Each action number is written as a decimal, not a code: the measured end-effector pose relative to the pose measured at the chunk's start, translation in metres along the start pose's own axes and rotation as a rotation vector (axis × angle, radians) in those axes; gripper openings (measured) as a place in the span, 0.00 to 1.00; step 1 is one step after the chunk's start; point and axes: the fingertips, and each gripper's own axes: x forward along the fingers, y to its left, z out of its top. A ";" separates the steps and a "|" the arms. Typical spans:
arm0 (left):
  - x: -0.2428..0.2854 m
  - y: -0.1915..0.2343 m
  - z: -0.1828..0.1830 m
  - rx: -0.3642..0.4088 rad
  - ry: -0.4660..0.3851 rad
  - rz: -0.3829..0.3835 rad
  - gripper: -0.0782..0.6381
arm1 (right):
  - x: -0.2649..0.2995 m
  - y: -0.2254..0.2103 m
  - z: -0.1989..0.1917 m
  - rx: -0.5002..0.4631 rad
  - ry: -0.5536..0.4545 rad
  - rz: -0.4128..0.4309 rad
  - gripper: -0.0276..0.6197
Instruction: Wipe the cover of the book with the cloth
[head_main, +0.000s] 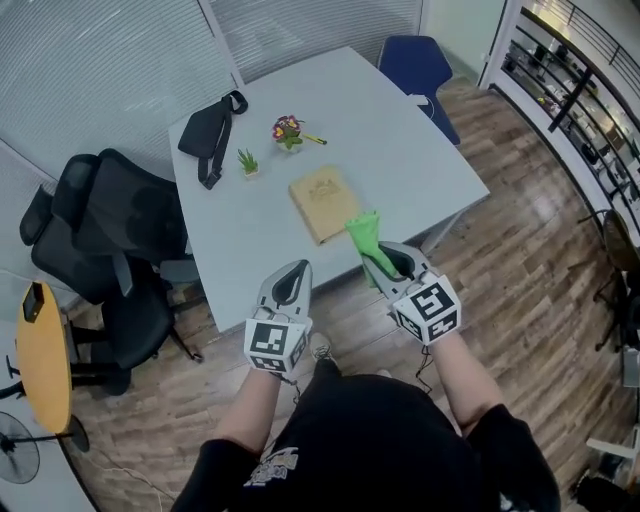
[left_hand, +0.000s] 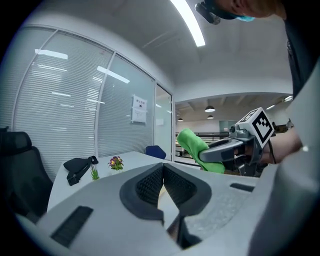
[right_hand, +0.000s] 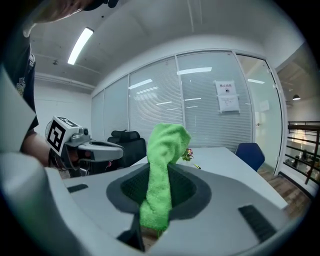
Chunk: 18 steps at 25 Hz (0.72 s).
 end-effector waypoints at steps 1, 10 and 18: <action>-0.005 -0.011 -0.001 -0.007 -0.001 0.015 0.12 | -0.010 0.002 -0.001 -0.004 -0.006 0.013 0.19; -0.036 -0.095 -0.011 -0.039 0.015 0.079 0.12 | -0.081 0.015 -0.023 0.023 -0.030 0.096 0.19; -0.056 -0.117 -0.005 -0.046 -0.001 0.109 0.12 | -0.100 0.027 -0.030 0.035 -0.040 0.135 0.19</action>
